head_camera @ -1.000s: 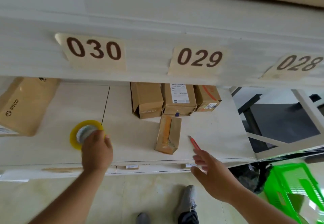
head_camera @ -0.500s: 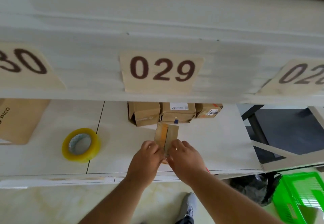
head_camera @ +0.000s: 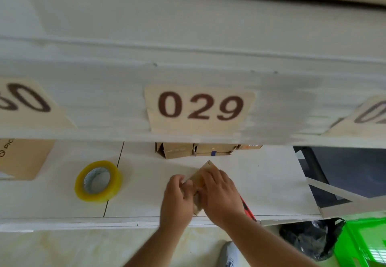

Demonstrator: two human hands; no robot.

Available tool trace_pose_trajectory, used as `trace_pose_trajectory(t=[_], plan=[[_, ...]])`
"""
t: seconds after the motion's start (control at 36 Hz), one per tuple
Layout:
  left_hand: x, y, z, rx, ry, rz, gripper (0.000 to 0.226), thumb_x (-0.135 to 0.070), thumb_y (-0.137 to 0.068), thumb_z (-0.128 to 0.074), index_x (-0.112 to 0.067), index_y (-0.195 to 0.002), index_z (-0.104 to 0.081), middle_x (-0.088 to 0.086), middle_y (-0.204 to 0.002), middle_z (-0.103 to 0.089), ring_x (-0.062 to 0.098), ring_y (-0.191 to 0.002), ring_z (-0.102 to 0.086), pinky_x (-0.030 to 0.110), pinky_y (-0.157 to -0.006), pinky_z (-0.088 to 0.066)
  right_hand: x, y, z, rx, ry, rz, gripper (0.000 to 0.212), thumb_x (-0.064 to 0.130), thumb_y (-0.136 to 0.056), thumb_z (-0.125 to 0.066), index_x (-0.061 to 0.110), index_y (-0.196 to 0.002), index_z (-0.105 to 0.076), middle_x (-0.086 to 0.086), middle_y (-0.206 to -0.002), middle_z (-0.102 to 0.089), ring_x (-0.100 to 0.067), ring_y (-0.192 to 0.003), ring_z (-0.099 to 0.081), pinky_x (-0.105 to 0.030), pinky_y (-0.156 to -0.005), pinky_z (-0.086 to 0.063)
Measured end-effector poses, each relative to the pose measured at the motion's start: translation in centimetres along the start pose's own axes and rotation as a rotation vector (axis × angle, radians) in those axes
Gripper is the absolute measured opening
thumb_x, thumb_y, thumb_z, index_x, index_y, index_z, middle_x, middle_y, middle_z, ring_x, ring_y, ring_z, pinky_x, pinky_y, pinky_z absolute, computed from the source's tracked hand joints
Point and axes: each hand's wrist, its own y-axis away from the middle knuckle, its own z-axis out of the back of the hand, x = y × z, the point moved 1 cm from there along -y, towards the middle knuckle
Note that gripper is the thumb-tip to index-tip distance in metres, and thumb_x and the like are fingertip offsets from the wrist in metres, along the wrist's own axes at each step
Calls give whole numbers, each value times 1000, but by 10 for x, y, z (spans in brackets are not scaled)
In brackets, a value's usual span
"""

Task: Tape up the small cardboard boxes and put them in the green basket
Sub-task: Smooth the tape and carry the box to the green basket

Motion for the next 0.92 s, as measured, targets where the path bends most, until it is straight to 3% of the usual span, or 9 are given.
trace_pose_trajectory(t=[0.06,0.17,0.31,0.36,0.42,0.5,0.64,0.83,0.92], plan=[[0,7,-18,-22,68,69,34,-52,-97,-37,-25,-106,-54,-7,-97,-66,14,-87,-65,32,-76,-52,1,1,-13,50,47,-42,73,52,-100,-13,15,-163,-16,6,-170,-6,-16,-157,-3,-36,-127,-7],[5,9,-26,-82,-18,24,26,-46,-100,-34,-27,-92,-50,-10,-83,-63,17,-77,-62,36,-65,-50,-1,-4,-33,-123,196,-43,66,44,-104,-35,4,-157,-31,-9,-166,-25,-23,-155,-18,-42,-120,-10],[7,5,-24,-16,-139,23,35,-54,-99,-26,-28,-93,-49,-8,-86,-63,18,-80,-61,37,-65,-47,3,-16,-10,24,122,-141,84,56,-92,2,8,-161,9,-8,-167,17,-23,-156,16,-40,-125,8],[8,5,-25,-4,-140,34,39,-57,-96,-19,-30,-92,-46,-5,-82,-65,16,-77,-63,40,-67,-52,3,-25,-3,103,116,-241,81,57,-97,-5,9,-162,10,-10,-170,5,-30,-157,-2,-41,-127,-6],[9,5,-24,18,-146,47,41,-59,-93,-14,-32,-91,-44,-2,-79,-66,13,-73,-64,42,-67,-53,-1,-35,4,94,141,-331,74,54,-103,-13,7,-161,-12,-13,-157,-37,-32,-139,-40,-41,-117,-31],[4,4,-23,38,-196,34,36,-55,-97,-18,-30,-98,-44,-2,-86,-64,15,-79,-63,38,-70,-53,-8,-52,17,63,152,-381,47,44,-104,-18,20,-122,-55,-5,-116,-66,-28,-105,-64,-40,-86,-50],[-1,2,-19,83,-279,31,28,-44,-104,-26,-24,-107,-45,-3,-99,-59,19,-95,-60,34,-76,-47,-14,-69,20,157,173,-494,41,25,-99,-31,22,-119,-67,-3,-119,-70,-26,-109,-66,-35,-75,-46],[-6,4,-13,95,-406,36,35,-50,-102,-16,-29,-106,-43,-9,-99,-58,14,-89,-58,31,-73,-49,-27,-74,22,265,-243,-507,78,62,-104,-10,11,-136,-59,-12,-132,-64,-28,-121,-59,-38,-104,-44],[-4,4,-15,85,-407,34,41,-54,-97,-11,-30,-105,-44,-9,-99,-59,16,-90,-60,34,-73,-50,-37,-65,20,339,-433,-451,73,69,-101,-17,26,-152,-46,-9,-146,-54,-26,-130,-52,-36,-108,-38]])
